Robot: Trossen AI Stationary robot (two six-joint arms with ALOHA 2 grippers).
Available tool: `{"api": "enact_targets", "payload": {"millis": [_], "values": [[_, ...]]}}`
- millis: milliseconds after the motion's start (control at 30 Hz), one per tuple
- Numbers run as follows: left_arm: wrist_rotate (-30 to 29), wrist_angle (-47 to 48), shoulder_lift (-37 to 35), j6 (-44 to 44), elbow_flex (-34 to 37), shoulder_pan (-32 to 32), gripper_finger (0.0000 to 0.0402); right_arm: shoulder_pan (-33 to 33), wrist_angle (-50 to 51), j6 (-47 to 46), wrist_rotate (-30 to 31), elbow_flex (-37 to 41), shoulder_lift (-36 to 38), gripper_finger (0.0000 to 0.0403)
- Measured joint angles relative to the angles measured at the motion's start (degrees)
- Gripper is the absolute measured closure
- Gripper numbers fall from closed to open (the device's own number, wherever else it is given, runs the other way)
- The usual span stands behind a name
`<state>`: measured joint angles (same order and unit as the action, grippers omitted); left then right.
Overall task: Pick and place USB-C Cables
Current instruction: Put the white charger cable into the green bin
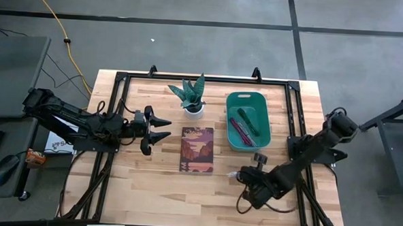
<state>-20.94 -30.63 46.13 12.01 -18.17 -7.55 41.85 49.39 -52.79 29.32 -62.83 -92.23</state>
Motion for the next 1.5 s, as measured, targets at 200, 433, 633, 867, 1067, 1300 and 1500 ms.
{"api": "enact_targets", "payload": {"millis": [200, 433, 633, 867, 1067, 1300, 1500], "values": [[0.00, -0.01, 0.00, 0.89, 0.00, 0.00, 0.0206, 2.38, -3.85, 0.83, 3.68, -0.02, 2.67, 0.0403], [0.03, -0.02, 0.00, 1.49, 0.00, 0.01, 0.0206, -1.76, -27.39, 11.17, -3.86, 9.25, 3.04, 0.0402], [1.27, -0.07, -0.02, 1.53, 0.00, 0.02, 0.0206, -10.20, -52.15, 31.59, -8.51, 13.69, 3.18, 0.0402], [3.16, -0.04, 0.00, -0.07, 0.00, 0.02, 0.0206, -18.01, -65.86, 51.52, -8.57, 13.99, 7.15, 0.0401], [5.81, -0.05, 0.00, -0.63, 0.00, 0.02, 0.0206, -21.64, -69.93, 57.31, -8.20, 15.49, 13.87, 0.0401], [5.91, -0.47, 0.00, -0.71, 0.00, 0.02, 0.0206, -24.79, -88.80, 54.50, -9.03, 32.73, 25.32, 0.0402], [5.89, -0.92, 0.00, -1.72, 0.00, 0.02, 0.0206, -23.95, -89.31, 51.59, -9.46, 35.87, 28.28, 0.0402]]}}
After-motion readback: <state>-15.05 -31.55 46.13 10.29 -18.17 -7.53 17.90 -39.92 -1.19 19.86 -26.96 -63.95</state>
